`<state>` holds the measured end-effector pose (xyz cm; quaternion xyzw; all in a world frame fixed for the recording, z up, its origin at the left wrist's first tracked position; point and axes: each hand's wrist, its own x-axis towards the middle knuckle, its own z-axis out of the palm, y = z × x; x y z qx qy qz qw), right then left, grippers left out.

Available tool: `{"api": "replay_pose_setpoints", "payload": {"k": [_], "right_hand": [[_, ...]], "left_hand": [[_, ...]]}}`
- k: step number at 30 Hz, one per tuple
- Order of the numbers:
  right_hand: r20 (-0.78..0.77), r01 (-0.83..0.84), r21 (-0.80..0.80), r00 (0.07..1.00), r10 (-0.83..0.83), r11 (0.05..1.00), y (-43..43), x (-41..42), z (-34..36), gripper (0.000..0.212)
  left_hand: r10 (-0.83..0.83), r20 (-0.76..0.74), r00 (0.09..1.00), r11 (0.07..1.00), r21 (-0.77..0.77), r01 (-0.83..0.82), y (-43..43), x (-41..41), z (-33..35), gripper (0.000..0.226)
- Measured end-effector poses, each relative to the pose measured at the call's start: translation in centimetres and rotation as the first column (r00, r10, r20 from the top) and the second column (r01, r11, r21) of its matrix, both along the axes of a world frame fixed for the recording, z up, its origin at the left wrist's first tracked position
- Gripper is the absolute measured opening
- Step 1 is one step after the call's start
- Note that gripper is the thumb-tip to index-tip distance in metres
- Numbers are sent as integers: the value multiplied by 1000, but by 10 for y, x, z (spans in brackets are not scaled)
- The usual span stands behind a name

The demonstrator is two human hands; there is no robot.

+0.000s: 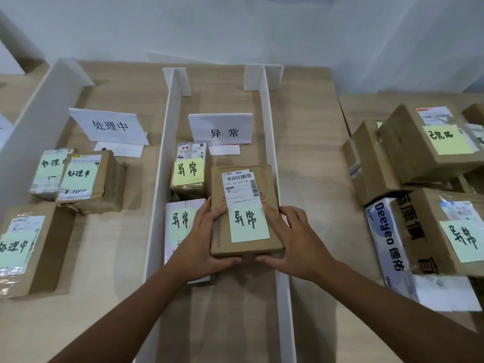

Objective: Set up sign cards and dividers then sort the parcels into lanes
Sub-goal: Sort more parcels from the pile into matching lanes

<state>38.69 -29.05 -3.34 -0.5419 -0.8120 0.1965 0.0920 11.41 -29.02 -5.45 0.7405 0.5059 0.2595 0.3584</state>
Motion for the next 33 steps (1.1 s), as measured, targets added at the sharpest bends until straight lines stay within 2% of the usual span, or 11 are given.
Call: {"api": "replay_pose_setpoints", "payload": {"k": [5,10,13,17,21,25,29,33], "right_hand": [[129,-17,1,991,17,1000,0,-4,-14,116],[267,-63,-6,962,62,998,3,-8,-20,112],[313,-61,0,948,58,998,3,-12,-22,109],[360,-61,-31,930,68,998,2,-14,-21,110],[250,-25,-54,967,38,998,-8,-17,1,108],[95,107,65,989,-113,992,-24,14,50,97],[-41,330,149,944,-327,932,-63,84,101,89],[-81,460,219,887,-454,861,-125,167,140,84]], "left_hand": [[-16,-84,996,1000,-18,15,3,-1,-9,113],[-18,-265,964,999,22,25,5,3,-19,113],[-3,-363,932,999,30,16,5,5,-25,113],[-26,-411,911,1000,-13,23,5,5,-24,118],[-30,-430,902,999,-24,22,1,6,-3,129],[-64,-288,955,989,107,99,11,24,49,124],[-169,-195,966,964,170,203,13,83,97,127],[-279,-98,955,937,191,293,-12,164,119,125]]}}
